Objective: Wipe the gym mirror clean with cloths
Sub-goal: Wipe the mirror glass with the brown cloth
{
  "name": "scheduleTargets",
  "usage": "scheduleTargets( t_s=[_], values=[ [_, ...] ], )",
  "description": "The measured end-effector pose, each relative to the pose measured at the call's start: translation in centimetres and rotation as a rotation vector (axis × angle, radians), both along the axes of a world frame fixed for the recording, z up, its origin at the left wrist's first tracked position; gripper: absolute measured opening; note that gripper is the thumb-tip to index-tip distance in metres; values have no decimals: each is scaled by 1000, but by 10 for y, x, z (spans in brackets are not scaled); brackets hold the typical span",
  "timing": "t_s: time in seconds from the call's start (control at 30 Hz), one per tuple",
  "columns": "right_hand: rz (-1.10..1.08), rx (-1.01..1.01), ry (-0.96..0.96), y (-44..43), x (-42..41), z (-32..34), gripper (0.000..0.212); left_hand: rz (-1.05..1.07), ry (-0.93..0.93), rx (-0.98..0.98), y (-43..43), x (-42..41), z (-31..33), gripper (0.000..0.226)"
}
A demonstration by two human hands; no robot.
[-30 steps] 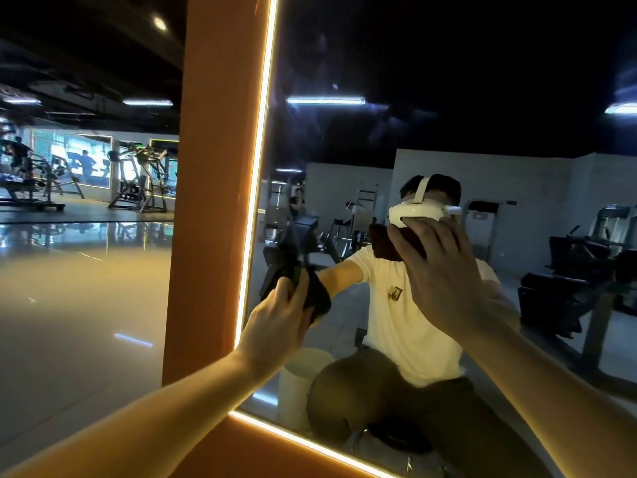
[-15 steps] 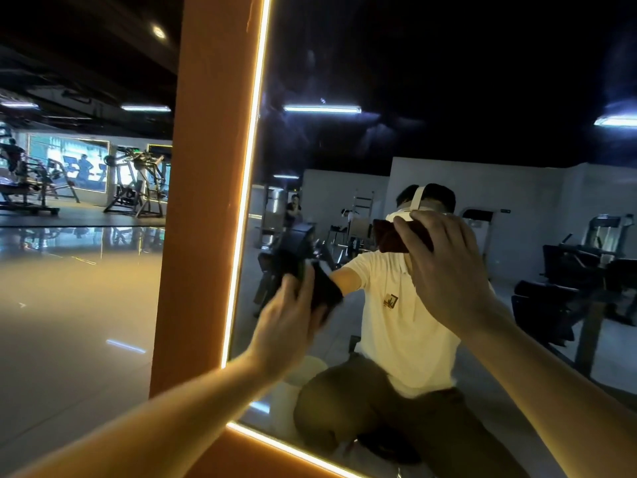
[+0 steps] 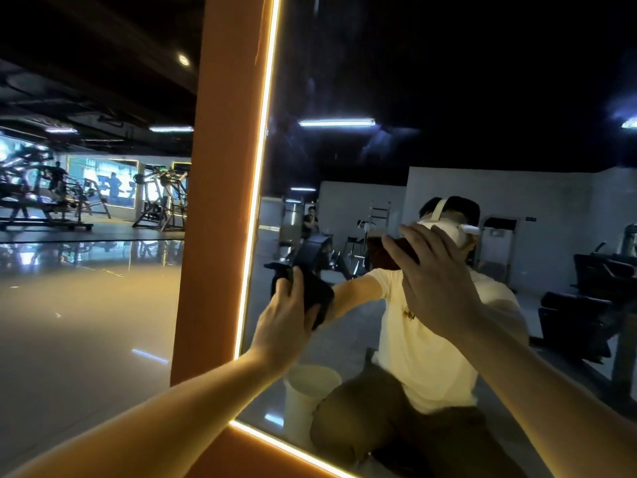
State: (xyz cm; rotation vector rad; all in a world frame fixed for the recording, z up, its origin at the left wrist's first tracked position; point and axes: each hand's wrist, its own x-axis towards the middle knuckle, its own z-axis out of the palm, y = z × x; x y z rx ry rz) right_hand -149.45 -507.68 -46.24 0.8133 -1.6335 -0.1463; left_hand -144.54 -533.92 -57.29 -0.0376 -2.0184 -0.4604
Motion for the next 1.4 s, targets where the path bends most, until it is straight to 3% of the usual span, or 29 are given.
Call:
scheduleTargets(
  t_s=[0.1, 0.2, 0.37, 0.43, 0.63, 0.7, 0.8, 0.93, 1.07, 1.17, 1.27, 1.4],
  values=[
    [-21, 38, -22, 4, 1, 1, 82, 123, 5, 302, -14, -1, 70, 68],
    [-18, 44, -27, 4, -2, 2, 88, 129, 30, 385, -16, -5, 87, 66],
    [4, 32, 24, -6, -5, -2, 82, -11, -26, -20, 2, 10, -20, 77],
    [35, 39, 75, -9, -6, 5, 79, 14, 33, -105, -10, 6, -14, 75],
    [59, 85, 167, -22, -17, 53, 84, 213, 264, 89, -37, -33, 200, 70],
    [63, 86, 188, -27, -21, 73, 81, 272, 358, 64, -42, -41, 229, 69],
    [52, 41, 213, -36, -27, 112, 78, 264, 422, -56, -32, -44, 178, 67],
    [61, 12, 190, -40, -23, 167, 61, 195, 344, -367, -33, -29, 95, 67],
    [52, 78, 160, -38, -20, 212, 63, 417, 420, -243, -49, -37, 201, 64],
    [49, 97, 147, -37, -18, 241, 69, 385, 429, -56, -40, -46, 284, 60],
    [74, 117, 158, -37, -18, 265, 70, 221, 429, -40, -16, -55, 250, 66],
    [79, 194, 142, -35, -17, 297, 65, 81, 237, -87, 14, -28, 155, 67]
  ],
)
